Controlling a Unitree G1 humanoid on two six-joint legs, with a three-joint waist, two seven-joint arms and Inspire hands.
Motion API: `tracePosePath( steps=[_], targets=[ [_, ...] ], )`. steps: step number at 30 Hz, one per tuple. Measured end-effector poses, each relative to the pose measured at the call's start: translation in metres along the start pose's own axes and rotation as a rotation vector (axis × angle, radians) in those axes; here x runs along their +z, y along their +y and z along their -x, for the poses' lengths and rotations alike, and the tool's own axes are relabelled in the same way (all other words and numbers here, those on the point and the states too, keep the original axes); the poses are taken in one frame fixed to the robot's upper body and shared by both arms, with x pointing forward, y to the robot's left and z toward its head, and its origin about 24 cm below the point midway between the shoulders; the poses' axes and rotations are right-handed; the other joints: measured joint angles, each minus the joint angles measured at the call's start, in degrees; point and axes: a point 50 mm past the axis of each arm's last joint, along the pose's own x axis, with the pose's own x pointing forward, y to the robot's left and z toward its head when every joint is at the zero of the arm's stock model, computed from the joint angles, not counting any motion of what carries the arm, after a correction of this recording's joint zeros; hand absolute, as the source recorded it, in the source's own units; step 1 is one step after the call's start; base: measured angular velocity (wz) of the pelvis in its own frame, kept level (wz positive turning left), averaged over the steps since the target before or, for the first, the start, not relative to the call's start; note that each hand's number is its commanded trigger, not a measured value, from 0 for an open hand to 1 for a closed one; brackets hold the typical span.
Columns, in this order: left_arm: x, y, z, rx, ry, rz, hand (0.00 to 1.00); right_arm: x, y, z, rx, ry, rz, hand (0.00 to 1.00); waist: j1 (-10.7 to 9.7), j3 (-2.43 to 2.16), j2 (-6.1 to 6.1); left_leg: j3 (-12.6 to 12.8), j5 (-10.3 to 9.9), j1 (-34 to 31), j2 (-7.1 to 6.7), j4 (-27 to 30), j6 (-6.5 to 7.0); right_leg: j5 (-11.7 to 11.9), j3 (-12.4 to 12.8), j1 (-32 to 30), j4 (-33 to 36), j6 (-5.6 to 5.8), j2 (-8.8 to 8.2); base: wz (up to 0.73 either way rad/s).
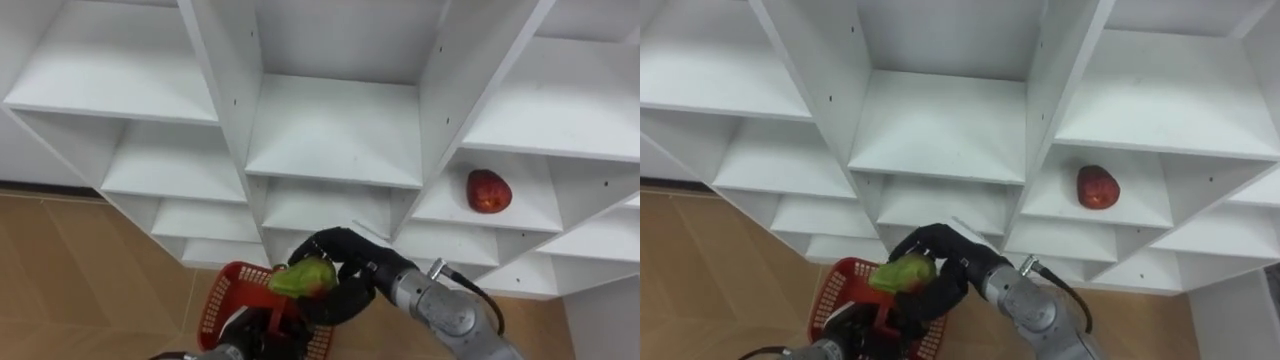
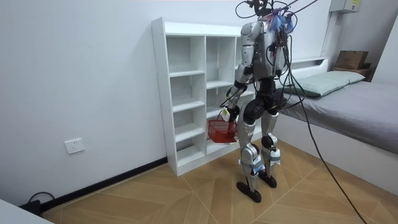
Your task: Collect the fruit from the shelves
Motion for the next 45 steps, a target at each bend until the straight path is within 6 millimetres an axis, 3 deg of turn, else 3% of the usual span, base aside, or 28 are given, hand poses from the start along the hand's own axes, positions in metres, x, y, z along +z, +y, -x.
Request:
tracePosePath(
  steps=[5, 18, 29, 33, 38, 45],
  targets=[
    [-0.003, 0.004, 0.001, 0.010, 0.007, -0.004, 1.00, -0.015, 0.003, 0.002, -0.001, 0.065, 0.014, 1.00, 0.04, 0.00, 0.07, 0.53, 0.00, -0.26, 0.11, -0.59, 0.00, 0.00, -0.03, -0.60, 0.10, 0.00, 0.13, -0.02],
    [-0.003, 0.008, 0.002, 0.019, 0.009, -0.010, 1.00, -0.022, 0.001, 0.006, -0.028, 0.103, 0.096, 1.00, -0.16, -0.13, -0.01, 0.64, 0.06, -0.79, 0.13, -0.84, -0.01, 0.00, 0.04, -1.31, 0.06, 0.00, 0.12, 0.00],
    [-0.001, 0.009, 0.002, 0.016, -0.002, -0.013, 1.00, -0.049, 0.009, 0.010, -0.036, 0.224, 0.114, 1.00, -1.27, -0.29, -0.22, 0.75, 0.07, -0.03, 0.15, -0.61, -0.02, 0.00, 0.17, -0.52, 0.06, 0.00, 0.11, 0.00],
    [-0.001, 0.009, 0.002, 0.016, -0.003, -0.014, 1.00, -0.052, 0.009, 0.011, -0.031, 0.239, 0.134, 1.00, -1.59, -0.37, -0.34, 0.87, 0.06, -0.08, 0.17, -0.09, -0.02, 0.00, 0.10, -0.52, 0.39, 0.00, 0.10, -0.01],
    [-0.001, 0.010, 0.002, 0.018, -0.002, -0.016, 1.00, -0.057, 0.010, 0.012, -0.024, 0.261, 0.131, 1.00, -1.53, -0.80, -1.01, 0.89, 0.06, -0.06, 0.18, 0.42, -0.01, 0.00, 0.06, -0.51, 0.98, -0.01, 0.05, 0.00],
    [-0.001, 0.010, 0.002, 0.018, -0.002, -0.018, 1.00, -0.057, 0.009, 0.012, -0.025, 0.263, 0.131, 1.00, -1.49, -0.81, -1.03, 0.90, 0.06, -0.23, 0.26, 0.69, -0.01, 0.03, -0.01, -0.50, 1.00, -0.06, 0.11, 0.00]
  ],
)
